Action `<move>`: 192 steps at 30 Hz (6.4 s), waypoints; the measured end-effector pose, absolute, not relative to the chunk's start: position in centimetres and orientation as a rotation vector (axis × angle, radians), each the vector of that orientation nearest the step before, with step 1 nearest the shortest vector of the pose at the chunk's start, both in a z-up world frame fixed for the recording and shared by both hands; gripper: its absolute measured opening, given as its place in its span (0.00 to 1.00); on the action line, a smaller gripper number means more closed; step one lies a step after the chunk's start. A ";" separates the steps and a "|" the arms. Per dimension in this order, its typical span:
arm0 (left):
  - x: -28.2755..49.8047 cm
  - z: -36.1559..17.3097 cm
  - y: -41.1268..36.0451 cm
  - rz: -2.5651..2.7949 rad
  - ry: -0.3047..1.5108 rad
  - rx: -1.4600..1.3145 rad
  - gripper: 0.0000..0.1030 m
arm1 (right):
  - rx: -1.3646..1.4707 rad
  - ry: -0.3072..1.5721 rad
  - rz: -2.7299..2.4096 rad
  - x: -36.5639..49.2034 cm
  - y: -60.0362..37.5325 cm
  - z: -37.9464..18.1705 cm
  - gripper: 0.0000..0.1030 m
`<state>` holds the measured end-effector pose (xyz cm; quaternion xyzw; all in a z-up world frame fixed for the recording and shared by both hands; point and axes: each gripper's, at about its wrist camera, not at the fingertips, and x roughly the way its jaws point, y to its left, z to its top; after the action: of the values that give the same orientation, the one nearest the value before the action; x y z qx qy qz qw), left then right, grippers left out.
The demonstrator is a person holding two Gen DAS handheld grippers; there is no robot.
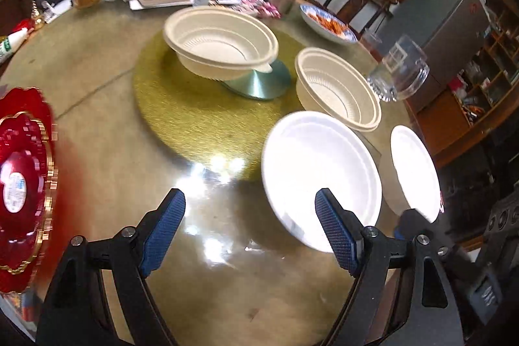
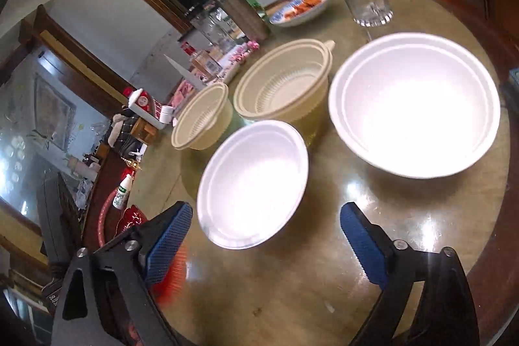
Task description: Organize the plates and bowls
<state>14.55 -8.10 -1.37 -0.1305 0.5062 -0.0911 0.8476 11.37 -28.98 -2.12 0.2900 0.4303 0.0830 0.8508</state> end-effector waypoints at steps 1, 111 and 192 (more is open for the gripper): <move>14.7 -1.5 -8.3 -0.196 1.077 -0.278 0.80 | 0.620 0.910 0.174 11.6 -29.2 -2.5 0.84; 2.7 3.8 8.7 0.093 0.719 -0.335 0.10 | 0.384 0.806 0.540 11.1 -8.6 1.9 0.09; 2.8 0.2 16.6 0.331 0.774 -0.470 0.43 | 0.133 0.876 0.478 12.7 0.5 -0.9 0.38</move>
<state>2.80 16.63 0.23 -0.2258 0.3722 0.1592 0.8861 12.74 0.48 -0.92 0.0637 0.4199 0.2290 0.8759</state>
